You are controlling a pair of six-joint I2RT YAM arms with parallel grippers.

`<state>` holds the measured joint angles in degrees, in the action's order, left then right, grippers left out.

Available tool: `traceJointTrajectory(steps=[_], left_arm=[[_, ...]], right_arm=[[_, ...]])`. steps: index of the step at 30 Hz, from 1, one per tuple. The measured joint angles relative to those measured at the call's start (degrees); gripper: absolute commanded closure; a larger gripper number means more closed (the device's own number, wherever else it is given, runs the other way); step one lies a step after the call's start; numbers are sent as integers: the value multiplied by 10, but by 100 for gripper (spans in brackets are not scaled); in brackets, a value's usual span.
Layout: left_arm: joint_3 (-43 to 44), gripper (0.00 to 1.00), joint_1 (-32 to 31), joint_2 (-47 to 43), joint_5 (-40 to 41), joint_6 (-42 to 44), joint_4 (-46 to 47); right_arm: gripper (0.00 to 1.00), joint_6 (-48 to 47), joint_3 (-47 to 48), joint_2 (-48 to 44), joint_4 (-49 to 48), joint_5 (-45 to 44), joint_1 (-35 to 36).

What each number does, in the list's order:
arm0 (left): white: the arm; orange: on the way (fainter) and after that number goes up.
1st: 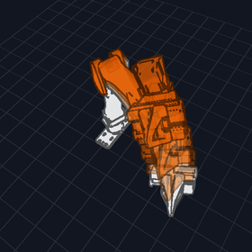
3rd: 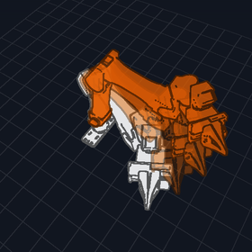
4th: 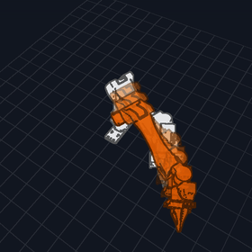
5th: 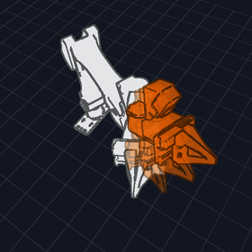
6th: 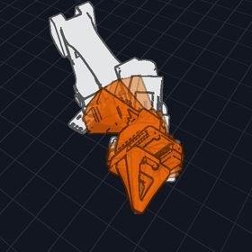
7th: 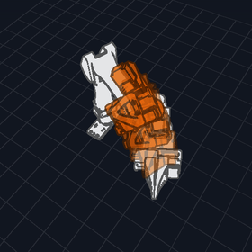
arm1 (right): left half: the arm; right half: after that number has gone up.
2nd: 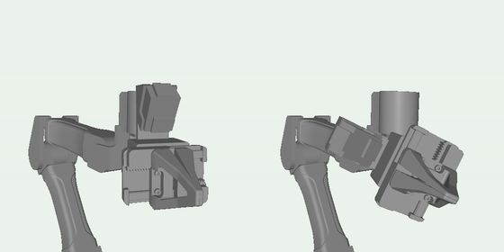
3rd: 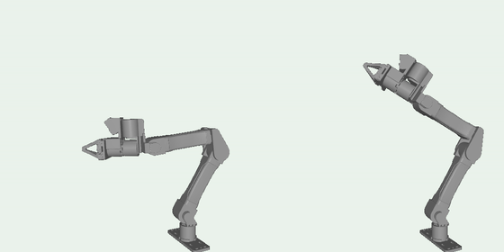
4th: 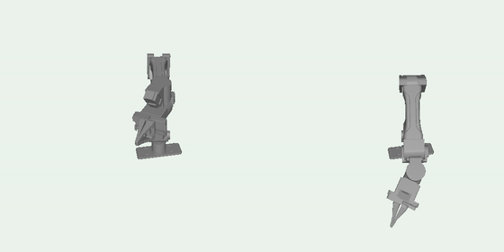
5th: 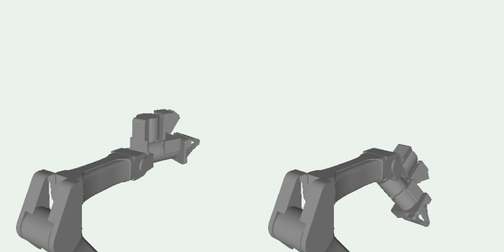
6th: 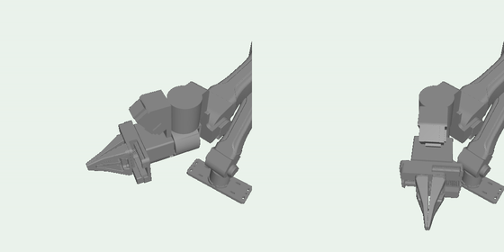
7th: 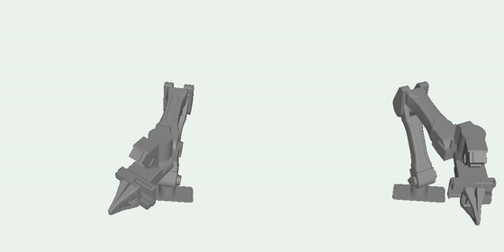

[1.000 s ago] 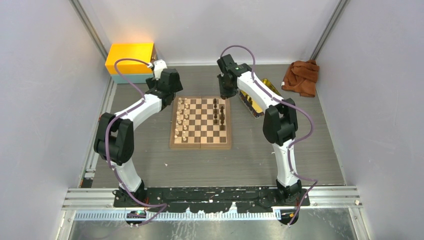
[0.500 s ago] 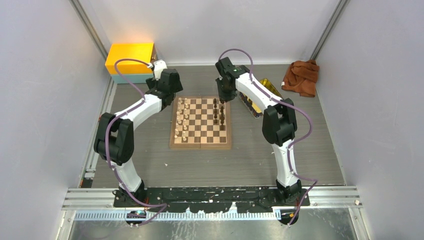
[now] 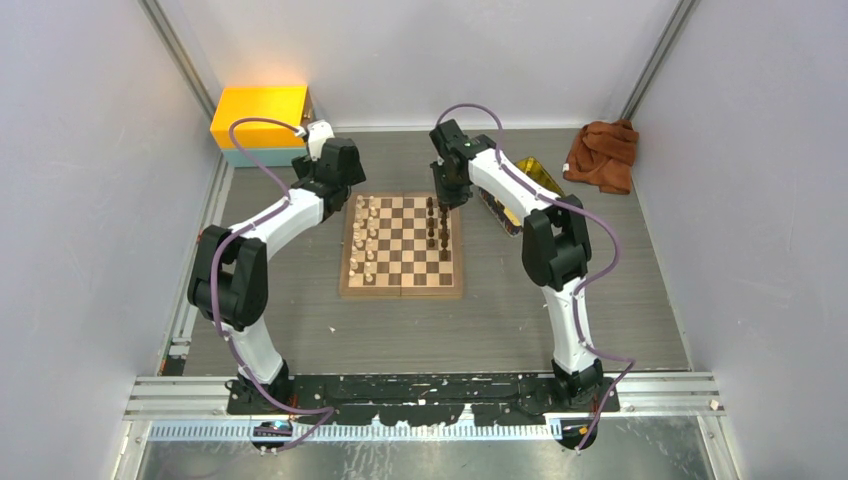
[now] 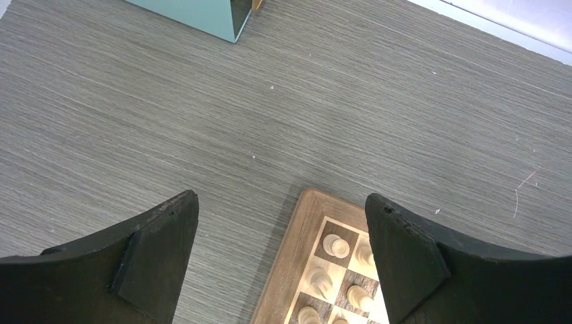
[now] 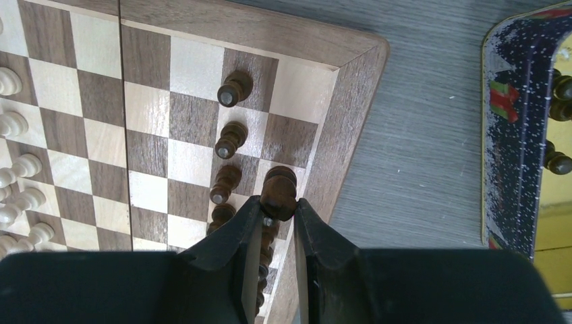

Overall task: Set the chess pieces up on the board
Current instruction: Place the chess piece on the chessboard.

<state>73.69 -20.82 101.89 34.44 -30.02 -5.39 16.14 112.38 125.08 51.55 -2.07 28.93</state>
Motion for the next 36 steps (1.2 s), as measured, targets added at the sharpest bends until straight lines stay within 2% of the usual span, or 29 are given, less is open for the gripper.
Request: traceJointTrajectory(steps=[10, 36], left_arm=[[0, 6, 0, 0, 0, 0, 0], [0, 6, 0, 0, 0, 0, 1]], right_arm=[[96, 0, -1, 35, -14, 3, 0], [96, -8, 15, 46, -19, 2, -1]])
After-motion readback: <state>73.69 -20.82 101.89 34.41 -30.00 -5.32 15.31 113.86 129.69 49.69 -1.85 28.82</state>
